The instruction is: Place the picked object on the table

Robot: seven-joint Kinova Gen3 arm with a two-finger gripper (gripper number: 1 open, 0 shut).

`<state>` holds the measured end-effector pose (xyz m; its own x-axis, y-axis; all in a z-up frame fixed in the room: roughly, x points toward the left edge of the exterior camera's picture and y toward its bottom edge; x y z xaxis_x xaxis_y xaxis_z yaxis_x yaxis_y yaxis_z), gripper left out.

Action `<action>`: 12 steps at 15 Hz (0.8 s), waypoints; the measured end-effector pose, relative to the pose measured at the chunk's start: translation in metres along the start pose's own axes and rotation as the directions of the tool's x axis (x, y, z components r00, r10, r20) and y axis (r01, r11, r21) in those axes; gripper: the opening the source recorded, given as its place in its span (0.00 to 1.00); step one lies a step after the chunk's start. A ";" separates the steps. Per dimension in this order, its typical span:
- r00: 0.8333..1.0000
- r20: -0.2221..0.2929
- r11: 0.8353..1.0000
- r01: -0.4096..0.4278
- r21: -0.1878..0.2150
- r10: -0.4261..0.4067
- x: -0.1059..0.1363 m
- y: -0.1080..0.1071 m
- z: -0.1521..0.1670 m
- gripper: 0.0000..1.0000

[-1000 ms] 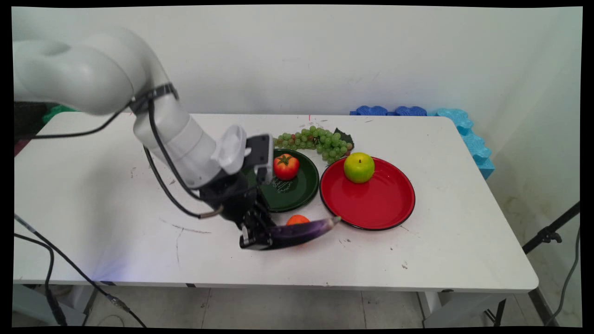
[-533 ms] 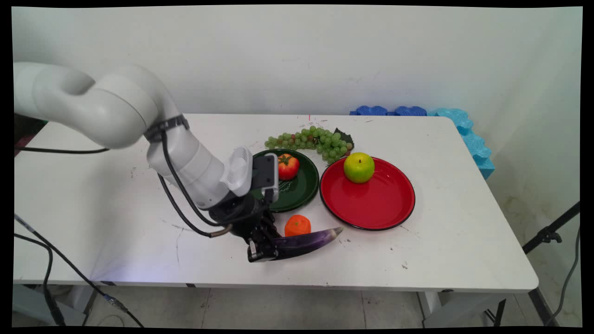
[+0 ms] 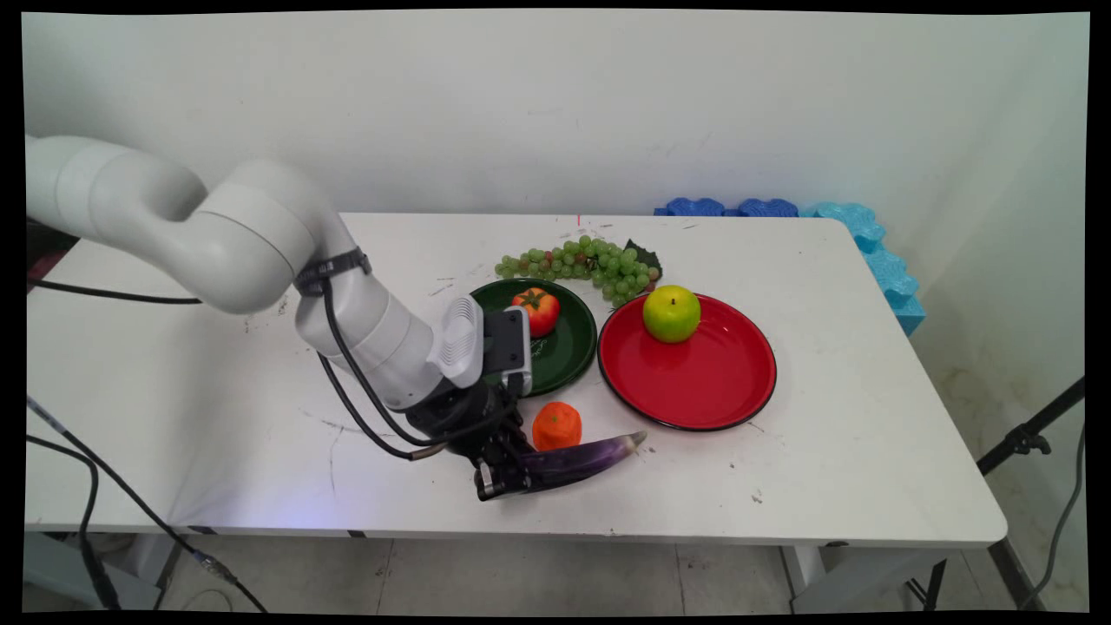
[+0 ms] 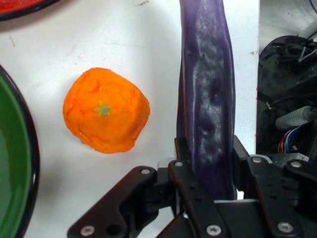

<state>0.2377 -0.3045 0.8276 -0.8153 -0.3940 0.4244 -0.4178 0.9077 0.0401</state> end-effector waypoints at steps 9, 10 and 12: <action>1.000 -0.009 1.000 0.000 0.006 0.000 -0.002 -0.001 0.012 1.00; 1.000 -0.012 1.000 -0.001 0.006 0.001 -0.002 -0.001 0.013 1.00; 1.000 -0.018 1.000 0.000 0.005 0.000 0.000 -0.002 0.013 1.00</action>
<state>0.2335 -0.3080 0.8157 -0.8083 -0.3909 0.4403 -0.4196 0.9070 0.0351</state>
